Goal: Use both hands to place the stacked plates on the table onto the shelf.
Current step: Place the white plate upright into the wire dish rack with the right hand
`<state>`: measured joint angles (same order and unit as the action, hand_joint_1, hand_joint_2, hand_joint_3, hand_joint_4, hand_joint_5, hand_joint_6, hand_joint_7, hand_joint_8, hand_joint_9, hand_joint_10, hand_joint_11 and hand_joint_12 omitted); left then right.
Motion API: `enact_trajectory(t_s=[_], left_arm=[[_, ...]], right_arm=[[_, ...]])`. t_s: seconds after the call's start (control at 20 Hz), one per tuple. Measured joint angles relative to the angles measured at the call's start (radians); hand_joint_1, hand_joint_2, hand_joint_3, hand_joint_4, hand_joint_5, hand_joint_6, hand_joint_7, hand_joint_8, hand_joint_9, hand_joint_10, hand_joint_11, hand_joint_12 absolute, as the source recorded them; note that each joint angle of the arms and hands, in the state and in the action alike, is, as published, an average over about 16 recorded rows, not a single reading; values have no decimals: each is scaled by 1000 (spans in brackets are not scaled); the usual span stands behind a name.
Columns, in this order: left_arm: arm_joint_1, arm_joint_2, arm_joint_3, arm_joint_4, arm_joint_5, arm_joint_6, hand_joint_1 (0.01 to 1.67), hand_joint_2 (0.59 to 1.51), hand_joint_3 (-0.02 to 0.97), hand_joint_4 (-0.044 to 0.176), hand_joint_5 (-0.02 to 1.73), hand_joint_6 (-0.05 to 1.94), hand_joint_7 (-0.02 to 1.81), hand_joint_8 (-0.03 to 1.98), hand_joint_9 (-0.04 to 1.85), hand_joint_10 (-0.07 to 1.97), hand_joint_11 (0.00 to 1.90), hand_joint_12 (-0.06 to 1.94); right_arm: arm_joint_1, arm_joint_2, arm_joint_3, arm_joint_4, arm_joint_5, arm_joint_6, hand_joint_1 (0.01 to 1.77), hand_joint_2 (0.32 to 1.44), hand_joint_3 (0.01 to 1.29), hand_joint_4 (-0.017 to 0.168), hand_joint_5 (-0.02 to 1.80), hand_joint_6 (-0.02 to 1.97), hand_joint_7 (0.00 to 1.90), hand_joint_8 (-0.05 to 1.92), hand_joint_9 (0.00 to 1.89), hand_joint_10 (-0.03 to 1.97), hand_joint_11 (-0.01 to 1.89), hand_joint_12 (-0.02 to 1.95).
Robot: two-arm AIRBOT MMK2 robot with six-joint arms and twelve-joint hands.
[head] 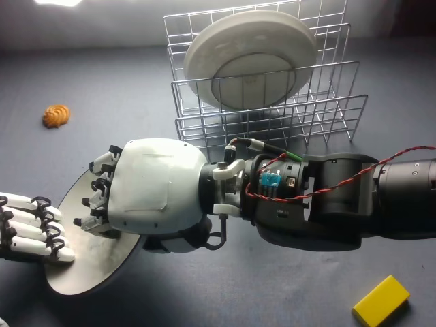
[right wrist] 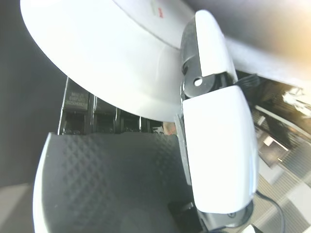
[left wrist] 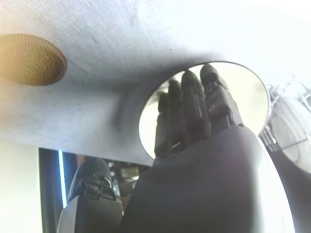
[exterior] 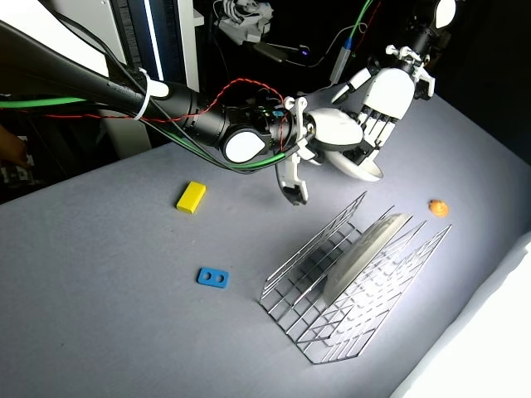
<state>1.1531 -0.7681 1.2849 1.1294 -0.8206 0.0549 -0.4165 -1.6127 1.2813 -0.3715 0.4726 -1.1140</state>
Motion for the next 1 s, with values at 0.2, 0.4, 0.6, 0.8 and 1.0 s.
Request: enact_trajectory(t_s=[0.2,0.4,0.6,0.8,1.0], left_arm=[[-39,14,3,-36,-9,0,20,1162,12,-3,284,1,283,4,259,2,136,198],[-94,30,12,-66,-19,0,20,1156,12,0,298,10,292,9,264,6,144,211],[-162,49,26,-91,-27,0,19,1150,12,3,317,18,307,14,275,10,153,221],[-225,64,43,-95,-34,-1,18,1143,12,3,323,18,312,14,276,10,149,216],[-280,72,60,-73,-38,-1,18,1138,12,4,332,17,323,14,286,10,152,216]], right_arm=[[-1,11,-8,-15,18,-1,1129,1068,11,17,692,1005,809,925,764,1070,530,1649],[-3,41,-35,-32,25,-2,1130,1064,11,19,697,1073,816,1105,768,1117,542,1678],[3,97,-92,-48,25,-2,1131,1065,10,20,713,1102,818,1206,742,1141,521,1703],[20,185,-185,-62,22,-2,1132,1068,10,21,738,1159,817,1238,721,1159,491,1726],[44,300,-294,-69,22,4,1133,1070,10,22,766,1218,815,1247,712,1158,474,1727]])
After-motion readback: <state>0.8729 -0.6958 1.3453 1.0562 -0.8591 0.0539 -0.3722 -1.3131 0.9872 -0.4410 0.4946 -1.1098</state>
